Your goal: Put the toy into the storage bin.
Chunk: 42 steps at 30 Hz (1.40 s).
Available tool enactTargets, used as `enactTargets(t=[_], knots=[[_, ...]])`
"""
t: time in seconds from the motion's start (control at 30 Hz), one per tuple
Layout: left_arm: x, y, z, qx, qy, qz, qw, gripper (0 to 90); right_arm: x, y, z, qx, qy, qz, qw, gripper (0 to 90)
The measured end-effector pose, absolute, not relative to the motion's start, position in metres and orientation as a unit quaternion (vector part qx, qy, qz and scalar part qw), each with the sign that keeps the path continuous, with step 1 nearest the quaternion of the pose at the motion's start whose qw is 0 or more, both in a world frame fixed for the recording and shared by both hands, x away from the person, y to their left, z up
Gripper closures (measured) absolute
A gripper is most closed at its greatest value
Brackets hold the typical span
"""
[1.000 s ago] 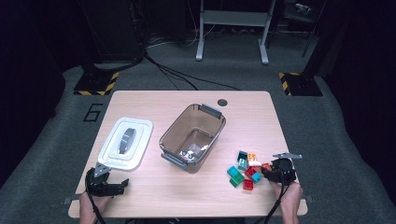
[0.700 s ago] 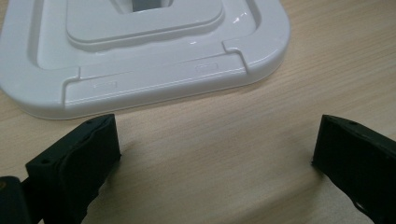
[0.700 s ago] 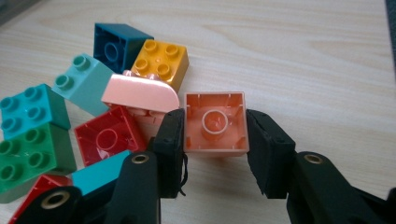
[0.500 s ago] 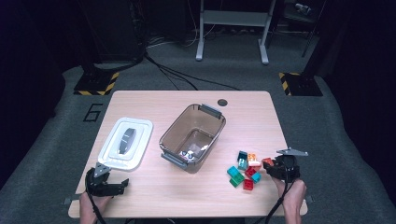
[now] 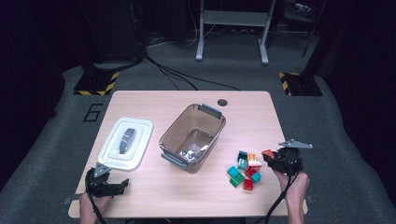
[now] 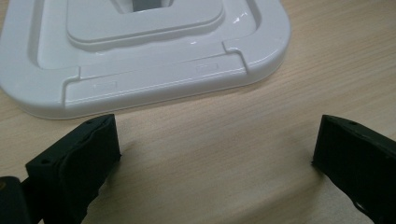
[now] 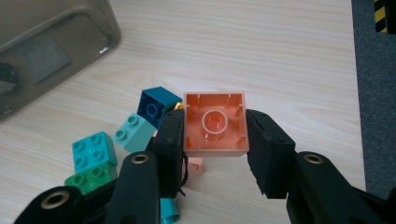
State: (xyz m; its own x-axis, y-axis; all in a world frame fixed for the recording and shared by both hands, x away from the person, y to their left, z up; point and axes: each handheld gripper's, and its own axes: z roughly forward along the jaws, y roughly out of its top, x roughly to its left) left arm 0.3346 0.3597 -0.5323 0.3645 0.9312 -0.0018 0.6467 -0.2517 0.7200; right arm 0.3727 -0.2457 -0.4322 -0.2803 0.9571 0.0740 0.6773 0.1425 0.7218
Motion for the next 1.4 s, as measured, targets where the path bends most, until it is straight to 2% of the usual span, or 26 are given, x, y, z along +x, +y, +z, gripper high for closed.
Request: enactTargets(t=[1.4], knots=[[0.335,0.360,-0.532,0.763,0.518,0.218,0.319,0.4,0.417,-0.191,-0.358,0.494,0.760,0.362,0.217,58.8]])
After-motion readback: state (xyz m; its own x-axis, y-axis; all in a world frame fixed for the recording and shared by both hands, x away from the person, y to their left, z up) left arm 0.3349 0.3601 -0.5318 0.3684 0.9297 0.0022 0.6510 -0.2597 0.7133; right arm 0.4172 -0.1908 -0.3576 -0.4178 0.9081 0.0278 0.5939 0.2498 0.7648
